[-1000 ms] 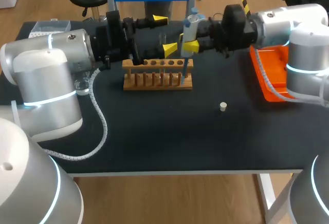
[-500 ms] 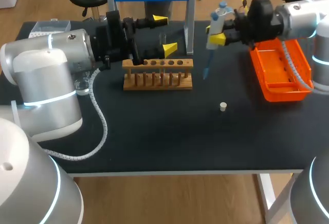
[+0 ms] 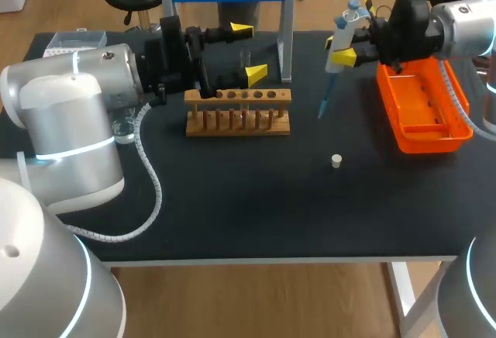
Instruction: Invert the test tube, pick up the pipette, mount the tip to pipette, aspirate from beaker and dispense into the tube, eject the tip, return the pipette, and cap with the stopper.
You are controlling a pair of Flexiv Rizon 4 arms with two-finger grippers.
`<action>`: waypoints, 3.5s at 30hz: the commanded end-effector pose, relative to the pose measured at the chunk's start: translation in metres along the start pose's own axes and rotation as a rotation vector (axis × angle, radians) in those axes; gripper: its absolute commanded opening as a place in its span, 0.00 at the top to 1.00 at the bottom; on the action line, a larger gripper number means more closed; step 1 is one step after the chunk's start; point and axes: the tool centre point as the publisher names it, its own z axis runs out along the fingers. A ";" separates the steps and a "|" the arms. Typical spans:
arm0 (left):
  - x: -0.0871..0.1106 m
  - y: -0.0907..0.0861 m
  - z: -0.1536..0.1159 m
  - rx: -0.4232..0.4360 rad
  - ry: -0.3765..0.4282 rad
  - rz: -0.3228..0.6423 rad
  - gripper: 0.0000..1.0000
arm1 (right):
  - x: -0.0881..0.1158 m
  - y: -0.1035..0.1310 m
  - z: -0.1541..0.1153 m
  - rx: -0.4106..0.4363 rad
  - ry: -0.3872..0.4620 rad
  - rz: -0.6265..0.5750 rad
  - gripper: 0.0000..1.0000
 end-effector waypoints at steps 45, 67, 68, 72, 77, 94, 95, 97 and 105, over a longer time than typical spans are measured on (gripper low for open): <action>0.000 0.001 0.001 0.002 -0.002 0.001 0.00 | -0.031 0.008 -0.237 0.006 -0.076 -0.032 1.00; 0.000 0.001 0.001 0.002 -0.002 0.001 0.00 | -0.034 -0.018 -0.273 0.017 -0.080 0.074 1.00; 0.000 0.001 0.001 0.002 -0.002 0.001 0.00 | -0.033 -0.019 -0.273 0.008 -0.085 0.087 1.00; 0.000 0.001 0.001 0.002 -0.002 0.001 0.00 | -0.033 -0.024 -0.274 0.019 -0.094 0.107 1.00; 0.000 0.001 0.001 0.002 -0.002 0.001 0.00 | -0.032 -0.026 -0.275 0.021 -0.103 0.121 1.00; 0.000 0.001 0.001 0.002 -0.002 0.001 0.00 | -0.034 -0.028 -0.276 0.016 -0.120 0.119 1.00; 0.000 0.001 0.001 0.002 -0.002 0.001 0.00 | -0.034 -0.028 -0.276 0.016 -0.121 0.119 1.00; 0.000 0.001 0.001 0.002 -0.002 0.001 0.00 | -0.035 -0.028 -0.276 0.016 -0.123 0.115 1.00; 0.000 0.001 0.001 0.002 -0.002 0.001 0.00 | -0.035 -0.027 -0.276 0.019 -0.130 0.108 1.00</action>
